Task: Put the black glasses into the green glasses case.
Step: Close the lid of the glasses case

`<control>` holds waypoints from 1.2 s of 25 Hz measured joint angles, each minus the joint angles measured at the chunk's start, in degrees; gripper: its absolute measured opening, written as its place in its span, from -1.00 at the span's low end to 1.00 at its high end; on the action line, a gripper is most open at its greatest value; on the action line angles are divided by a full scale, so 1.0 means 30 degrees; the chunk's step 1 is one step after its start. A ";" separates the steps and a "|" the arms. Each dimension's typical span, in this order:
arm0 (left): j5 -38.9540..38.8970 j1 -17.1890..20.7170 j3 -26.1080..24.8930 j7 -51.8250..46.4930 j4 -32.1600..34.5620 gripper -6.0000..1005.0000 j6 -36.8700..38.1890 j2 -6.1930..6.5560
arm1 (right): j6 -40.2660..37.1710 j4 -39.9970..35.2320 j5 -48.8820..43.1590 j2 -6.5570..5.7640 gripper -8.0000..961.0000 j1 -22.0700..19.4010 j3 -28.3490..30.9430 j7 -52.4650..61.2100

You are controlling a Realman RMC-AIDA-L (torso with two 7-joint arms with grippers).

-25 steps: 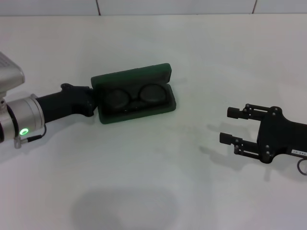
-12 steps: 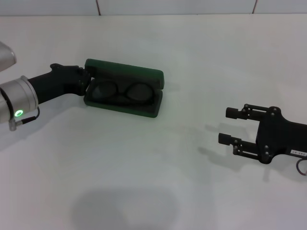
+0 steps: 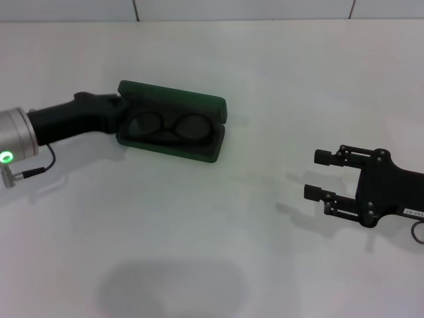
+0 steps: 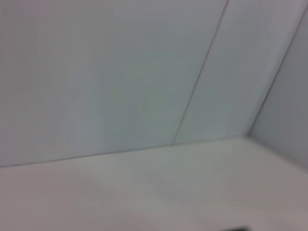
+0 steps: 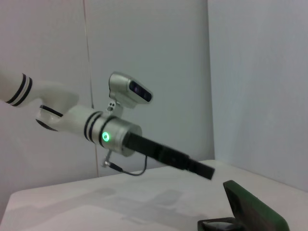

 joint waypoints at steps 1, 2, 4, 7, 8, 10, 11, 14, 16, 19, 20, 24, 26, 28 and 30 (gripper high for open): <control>0.0112 0.0112 -0.0003 -0.1522 0.0645 -0.76 0.0201 -0.0092 | 0.0032 -0.0001 0.0013 -0.0005 0.25 -0.0019 0.0025 -0.0001; 0.0225 0.0164 0.0005 -0.2565 0.1099 -0.76 0.0252 -0.0176 | 0.0056 0.0000 0.0025 -0.0004 0.25 -0.0021 0.0032 -0.0001; 0.1024 0.0126 0.0032 -0.5229 0.2492 -0.76 0.0242 -0.0487 | 0.0090 0.0000 0.0057 -0.0009 0.25 -0.0022 0.0042 -0.0001; 0.2573 -0.0062 -0.0004 -0.8108 0.5063 -0.76 -0.0234 -0.1340 | 0.0216 0.0000 0.0089 -0.0009 0.25 0.0005 0.0043 -0.0001; 0.3154 -0.0041 0.0002 -0.9156 0.6157 -0.76 -0.0610 -0.1648 | 0.0261 -0.0001 0.0092 -0.0010 0.25 0.0015 0.0044 0.0000; 0.4640 -0.0059 0.0365 -1.1962 0.8566 -0.75 -0.1745 -0.2153 | 0.0315 0.0111 0.0092 -0.0012 0.25 0.0087 0.0046 -0.0003; 0.5119 -0.0184 0.0831 -1.3234 0.9295 -0.75 -0.2323 -0.2153 | 0.0318 0.0216 0.0092 -0.0010 0.25 0.0148 0.0044 -0.0018; 0.7066 -0.0949 0.2554 -1.7026 1.0370 -0.75 -0.4355 -0.2043 | 0.0338 0.0527 0.0097 -0.0008 0.24 0.0322 0.0045 -0.0171; 0.9139 -0.1585 0.3540 -1.9146 1.0537 -0.75 -0.5643 -0.2059 | 0.0340 0.0527 0.0104 -0.0004 0.24 0.0326 0.0044 -0.0192; 1.2388 -0.2260 0.5513 -2.2432 1.0339 -0.75 -0.7562 -0.2103 | 0.0346 0.0529 0.0129 0.0036 0.25 0.0364 0.0043 -0.0207; 1.2975 -0.2364 0.6150 -2.3221 1.0178 -0.75 -0.8143 -0.2109 | 0.0346 0.0529 0.0133 0.0048 0.25 0.0410 0.0043 -0.0208; 1.3717 -0.2417 0.7584 -2.4407 0.9490 -0.75 -0.9638 -0.2134 | 0.0354 0.0527 0.0145 0.0055 0.25 0.0515 0.0043 -0.0214; 1.3828 -0.2415 0.7826 -2.4495 0.9179 -0.74 -0.9770 -0.2137 | 0.0359 0.0525 0.0146 0.0043 0.25 0.0530 0.0043 -0.0217; 1.4070 -0.2450 0.7904 -2.4526 0.8933 -0.74 -0.9807 -0.2142 | 0.0374 0.0526 0.0145 0.0029 0.25 0.0542 0.0043 -0.0220; 1.4167 -0.2417 0.7914 -2.4524 0.8888 -0.74 -0.9769 -0.2143 | 0.0393 0.0525 0.0146 0.0026 0.25 0.0547 0.0042 -0.0224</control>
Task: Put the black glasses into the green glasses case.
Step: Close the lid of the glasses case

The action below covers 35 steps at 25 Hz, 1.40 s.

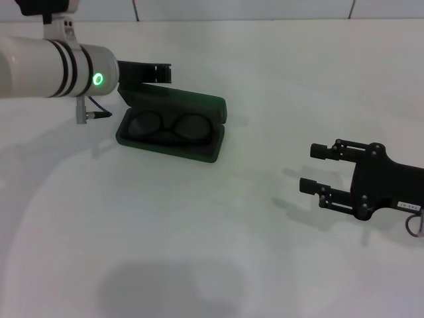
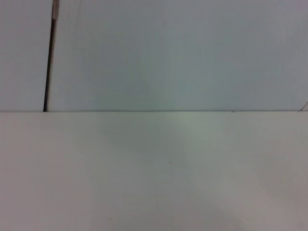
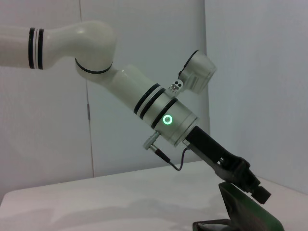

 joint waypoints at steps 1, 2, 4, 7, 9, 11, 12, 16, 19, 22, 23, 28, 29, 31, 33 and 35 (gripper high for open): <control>0.0010 0.0046 0.0010 0.0030 0.0001 -0.74 0.0054 0.0000 | 0.0010 -0.0001 0.0000 -0.0003 0.25 0.0001 0.0000 -0.0002; -0.0001 0.0091 0.0015 0.0067 0.0022 -0.74 0.0095 -0.0001 | 0.0021 -0.0001 0.0000 -0.0005 0.24 0.0002 0.0000 -0.0005; -0.0048 0.0237 0.0123 0.0254 0.0193 -0.74 0.0173 0.0008 | 0.0079 0.0000 -0.0001 -0.0006 0.24 0.0001 0.0000 -0.0009; -0.0124 0.0655 0.0452 0.0718 0.0702 -0.74 0.0196 0.0018 | 0.0193 -0.0001 -0.0005 -0.0007 0.25 0.0008 0.0001 -0.0010; -0.0336 0.0930 0.0671 0.1270 0.0969 -0.74 0.0198 0.0023 | 0.0211 0.0000 -0.0006 -0.0008 0.25 0.0030 0.0000 -0.0011; -0.0914 0.1155 0.0809 0.2137 0.1108 -0.73 0.0198 0.0026 | 0.0223 -0.0001 -0.0006 -0.0007 0.25 0.0045 0.0001 -0.0010; -0.1218 0.1253 0.0837 0.2547 0.1138 -0.73 0.0198 0.0028 | 0.0228 0.0000 -0.0006 -0.0007 0.25 0.0053 0.0000 -0.0011; -0.2046 0.1586 0.0828 0.3479 0.1207 -0.73 0.0190 0.0029 | 0.0236 0.0000 -0.0006 0.0010 0.24 0.0088 -0.0006 0.0003; -0.2067 0.1662 0.0829 0.3574 0.1215 -0.73 0.0199 0.0043 | 0.0236 -0.0002 -0.0003 0.0018 0.24 0.0092 -0.0019 0.0031; -0.2025 0.1755 0.0840 0.3609 0.1245 -0.73 0.0206 0.0056 | 0.0236 -0.0001 -0.0002 0.0022 0.25 0.0092 -0.0009 0.0084; -0.2025 0.1817 0.0842 0.3640 0.1261 -0.73 0.0206 0.0058 | 0.0235 -0.0001 -0.0003 0.0023 0.25 0.0092 -0.0011 0.0091; -0.2079 0.2094 0.0848 0.4144 0.1311 -0.72 0.0216 0.0060 | 0.0234 0.0000 -0.0002 0.0024 0.25 0.0091 -0.0005 0.0101; -0.2092 0.2171 0.0849 0.4303 0.1322 -0.72 0.0222 0.0059 | 0.0233 -0.0001 -0.0002 0.0024 0.25 0.0091 -0.0003 0.0107; -0.2205 0.2315 0.0847 0.4666 0.1347 -0.72 0.0225 0.0050 | 0.0232 -0.0002 -0.0001 0.0023 0.25 0.0092 0.0000 0.0121; -0.2593 0.2527 0.0832 0.5183 0.1363 -0.72 0.0224 0.0037 | 0.0231 -0.0001 -0.0002 0.0022 0.25 0.0091 0.0001 0.0126; -0.3803 0.2945 0.0816 0.6330 0.1363 -0.72 0.0226 0.0047 | 0.0233 0.0000 -0.0001 0.0022 0.25 0.0105 0.0001 0.0132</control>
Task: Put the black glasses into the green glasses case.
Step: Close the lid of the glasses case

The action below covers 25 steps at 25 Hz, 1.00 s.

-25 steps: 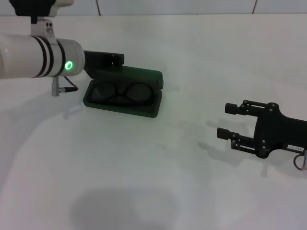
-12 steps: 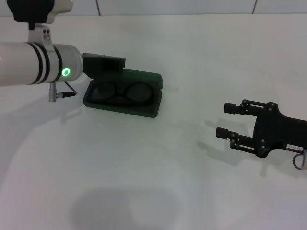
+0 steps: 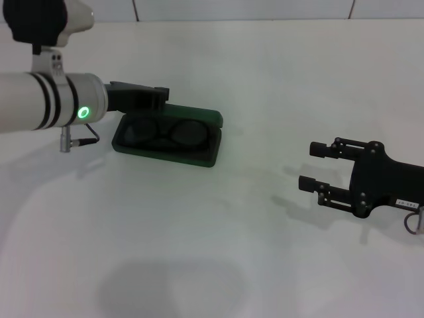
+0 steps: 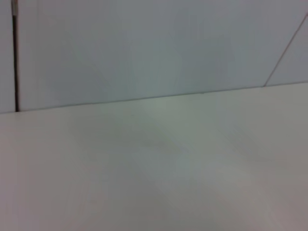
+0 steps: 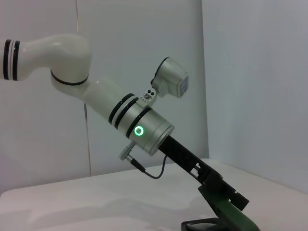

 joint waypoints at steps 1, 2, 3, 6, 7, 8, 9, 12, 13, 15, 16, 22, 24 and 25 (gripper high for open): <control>0.0000 0.0000 0.0000 0.0000 0.0000 -0.72 0.0000 0.0000 | 0.0000 0.0000 0.0000 0.0000 0.25 0.0000 0.0000 0.0000; -0.0417 0.0152 -0.0010 0.0496 0.0001 -0.72 0.0003 0.0005 | 0.0001 -0.0001 -0.0001 0.0001 0.25 0.0003 0.0000 0.0002; -0.0665 0.0262 -0.0027 0.0816 -0.0001 -0.72 0.0004 0.0005 | 0.0002 0.0000 -0.0001 0.0001 0.25 0.0007 0.0000 0.0003; -0.1459 0.0672 -0.0076 0.1992 -0.0035 -0.72 0.0000 0.0000 | 0.0006 0.0000 0.0000 0.0018 0.25 0.0085 -0.0002 0.0006; -0.1653 0.0765 -0.0081 0.2266 -0.0068 -0.72 -0.0022 -0.0002 | 0.0009 0.0000 0.0000 0.0019 0.25 0.0120 -0.0009 0.0007; -0.1653 0.0765 -0.0081 0.2266 -0.0068 -0.71 -0.0022 -0.0002 | 0.0013 0.0000 0.0005 0.0031 0.25 0.0156 -0.0021 0.0007; -0.1841 0.0955 -0.0082 0.2724 -0.0138 -0.71 -0.0125 -0.0009 | 0.0014 -0.0001 0.0010 0.0034 0.25 0.0165 -0.0022 0.0008; -0.1983 0.1314 -0.0027 0.3534 -0.0235 -0.71 -0.0406 -0.0052 | 0.0021 0.0000 0.0024 0.0047 0.25 0.0191 -0.0018 0.0041; -0.2095 0.1424 -0.0008 0.3860 -0.0286 -0.71 -0.0469 -0.0068 | 0.0025 0.0000 0.0027 0.0050 0.25 0.0214 -0.0020 0.0051; -0.2693 0.1613 0.0003 0.4687 -0.0494 -0.71 -0.0621 -0.0084 | 0.0028 -0.0001 0.0029 0.0053 0.25 0.0228 -0.0011 0.0056; -0.3066 0.1671 0.0007 0.5117 -0.0622 -0.71 -0.0690 -0.0091 | 0.0028 -0.0001 0.0030 0.0058 0.25 0.0230 -0.0004 0.0059; -0.5142 0.1726 -0.0022 0.7386 -0.1566 -0.71 -0.0851 -0.0069 | 0.0184 -0.0001 0.0030 0.0059 0.25 0.0288 -0.0004 0.0068; -0.5175 0.1729 -0.0014 0.7554 -0.1609 -0.70 -0.0887 -0.0080 | 0.0243 0.0000 0.0031 0.0060 0.24 0.0326 -0.0014 0.0092; -0.5199 0.1729 -0.0009 0.7600 -0.1640 -0.70 -0.0909 -0.0087 | 0.0261 0.0000 0.0030 0.0060 0.24 0.0354 -0.0022 0.0148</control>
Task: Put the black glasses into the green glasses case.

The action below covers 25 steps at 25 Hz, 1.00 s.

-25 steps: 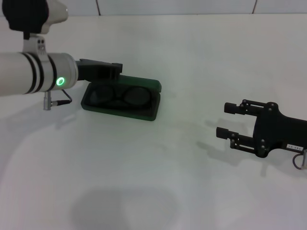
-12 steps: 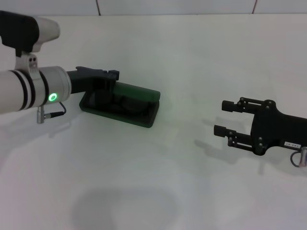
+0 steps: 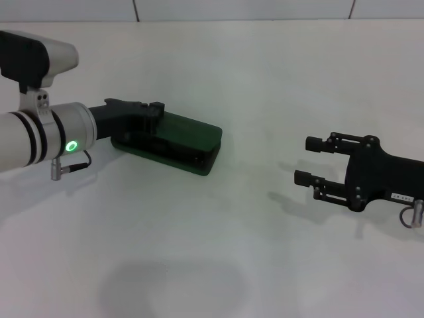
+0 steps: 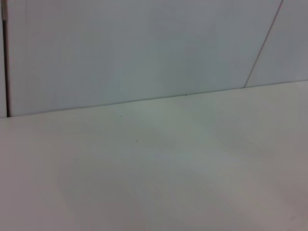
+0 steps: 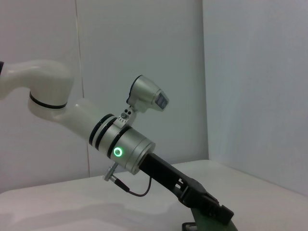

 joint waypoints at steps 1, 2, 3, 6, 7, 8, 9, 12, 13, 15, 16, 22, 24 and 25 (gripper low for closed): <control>-0.0038 0.0001 0.0001 0.0058 -0.0028 -0.70 -0.0016 -0.0003 | 0.0006 0.0000 0.0001 -0.0001 0.24 0.0012 -0.0002 0.0049; -0.0107 0.0001 0.0003 0.0141 -0.0058 -0.70 -0.0024 -0.0005 | 0.0009 -0.0002 0.0001 0.0000 0.24 0.0029 -0.0001 0.0092; -0.0164 -0.0001 0.0005 0.0230 -0.0077 -0.70 -0.0025 -0.0006 | 0.0009 -0.0001 0.0000 0.0001 0.25 0.0043 0.0003 0.0121; -0.0829 0.0017 0.0023 0.1064 -0.0383 -0.70 -0.0073 -0.0029 | 0.0009 -0.0001 0.0001 -0.0001 0.25 0.0084 0.0017 0.0124; -0.1081 0.0012 0.0025 0.1270 -0.0552 -0.70 -0.0088 -0.0030 | 0.0010 0.0000 -0.0001 -0.0001 0.25 0.0097 0.0019 0.0125; -0.1415 -0.0007 0.0030 0.1500 -0.0770 -0.70 -0.0103 -0.0030 | 0.0010 -0.0001 0.0001 -0.0001 0.25 0.0103 0.0021 0.0124; -0.1555 -0.0007 0.0047 0.1608 -0.0902 -0.70 -0.0093 -0.0027 | 0.0011 -0.0001 -0.0001 -0.0003 0.25 0.0104 0.0023 0.0124; -0.2131 -0.0102 0.0034 0.1900 -0.0946 -0.70 -0.0086 -0.0013 | 0.0029 -0.0001 -0.0001 -0.0002 0.25 0.0104 0.0022 0.0124; -0.2275 -0.0155 0.0035 0.1981 -0.0907 -0.70 -0.0068 -0.0012 | 0.0044 -0.0001 -0.0001 -0.0002 0.25 0.0104 0.0023 0.0124; -0.2526 -0.0275 0.0045 0.2075 -0.0878 -0.69 -0.0029 0.0000 | 0.0070 -0.0001 -0.0001 -0.0002 0.25 0.0124 0.0022 0.0124; -0.2639 -0.0316 0.0042 0.2112 -0.0874 -0.69 -0.0029 0.0005 | 0.0075 0.0000 -0.0001 -0.0002 0.25 0.0143 0.0022 0.0124; -0.3356 -0.0825 -0.0572 0.0787 -0.0679 -0.69 0.1833 0.0324 | 0.0051 -0.0017 -0.0001 -0.0023 0.25 0.0182 0.0022 0.0136; -0.3209 -0.1435 -0.1402 -0.0861 -0.0606 -0.69 0.4000 0.0779 | 0.0044 -0.0043 -0.0001 -0.0032 0.25 0.0188 0.0013 0.0294; -0.3157 -0.1819 -0.1804 -0.1368 -0.0686 -0.69 0.5036 0.1082 | 0.0048 -0.0080 -0.0001 -0.0040 0.25 0.0212 -0.0008 0.0408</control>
